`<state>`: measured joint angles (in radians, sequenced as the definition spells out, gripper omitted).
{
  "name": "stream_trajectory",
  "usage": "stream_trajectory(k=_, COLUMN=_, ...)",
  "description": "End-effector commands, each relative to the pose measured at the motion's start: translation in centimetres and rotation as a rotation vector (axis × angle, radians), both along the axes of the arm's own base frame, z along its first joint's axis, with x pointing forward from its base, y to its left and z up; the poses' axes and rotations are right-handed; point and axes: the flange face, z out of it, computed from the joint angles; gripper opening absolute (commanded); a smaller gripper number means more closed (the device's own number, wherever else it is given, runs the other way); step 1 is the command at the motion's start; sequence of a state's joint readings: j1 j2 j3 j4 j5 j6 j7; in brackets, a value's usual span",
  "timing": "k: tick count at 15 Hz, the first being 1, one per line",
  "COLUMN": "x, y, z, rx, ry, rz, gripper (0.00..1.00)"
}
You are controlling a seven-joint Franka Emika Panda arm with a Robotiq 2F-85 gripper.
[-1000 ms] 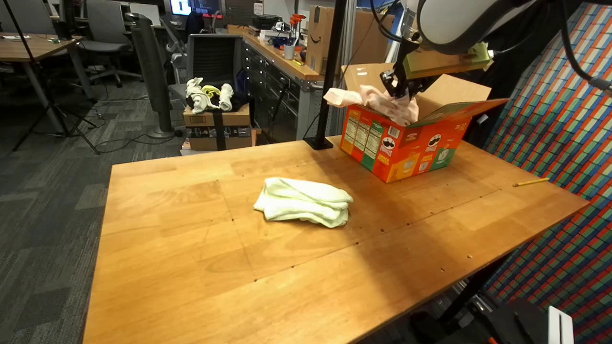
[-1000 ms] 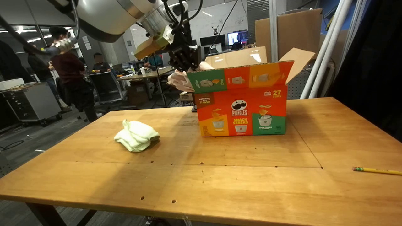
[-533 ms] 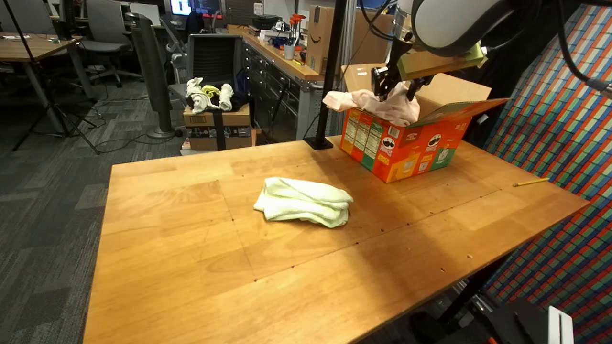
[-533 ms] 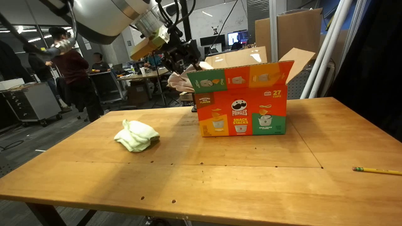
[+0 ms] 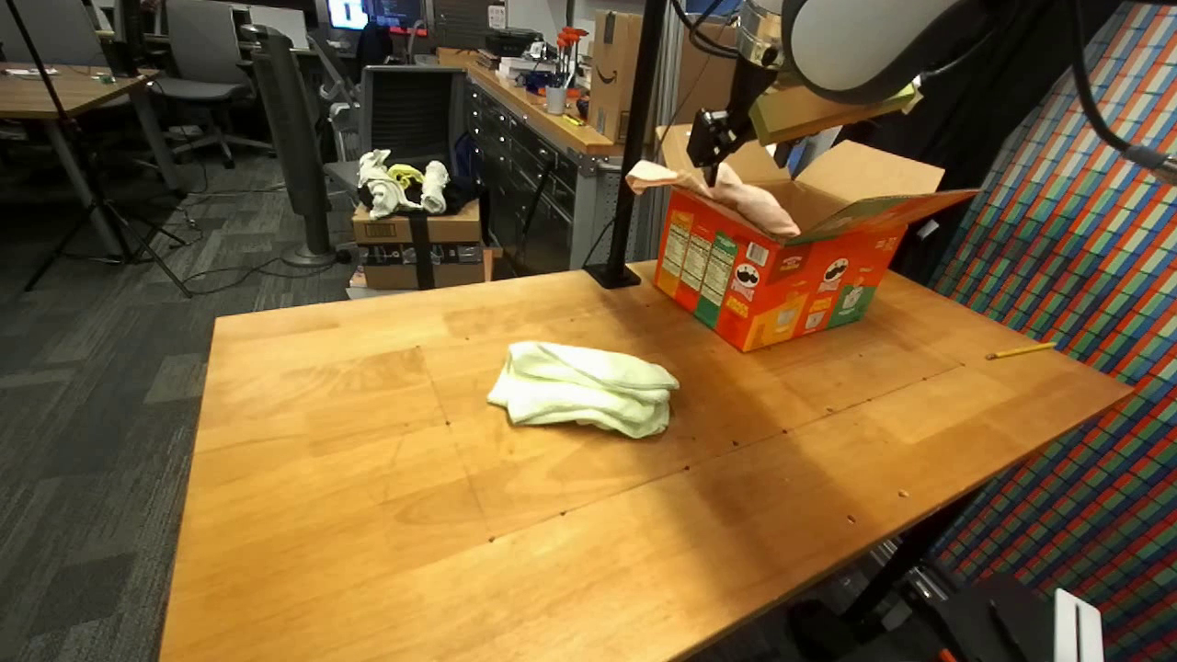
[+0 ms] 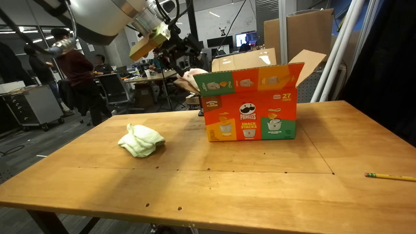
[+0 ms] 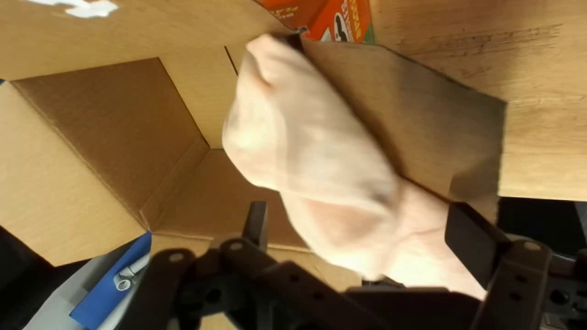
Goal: Put the shirts inside the box
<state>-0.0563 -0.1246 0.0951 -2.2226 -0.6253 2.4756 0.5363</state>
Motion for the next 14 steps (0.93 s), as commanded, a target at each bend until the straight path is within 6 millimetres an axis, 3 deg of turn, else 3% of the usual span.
stream_trajectory(k=1, x=-0.8, y=3.8, z=1.3, rx=-0.007, ry=-0.039, rz=0.063, gripper=1.0)
stream_trajectory(k=5, x=-2.5, y=9.4, z=0.8, rx=-0.031, ry=-0.028, rz=0.186, gripper=1.0)
stream_trajectory(k=8, x=-3.6, y=12.6, z=-0.2, rx=-0.047, ry=-0.003, rz=0.253, gripper=1.0)
stream_trajectory(k=11, x=-4.7, y=14.2, z=-1.9, rx=-0.057, ry=0.049, rz=0.288, gripper=1.0)
stream_trajectory(k=14, x=-5.5, y=14.3, z=-4.1, rx=-0.068, ry=0.122, rz=0.273, gripper=1.0)
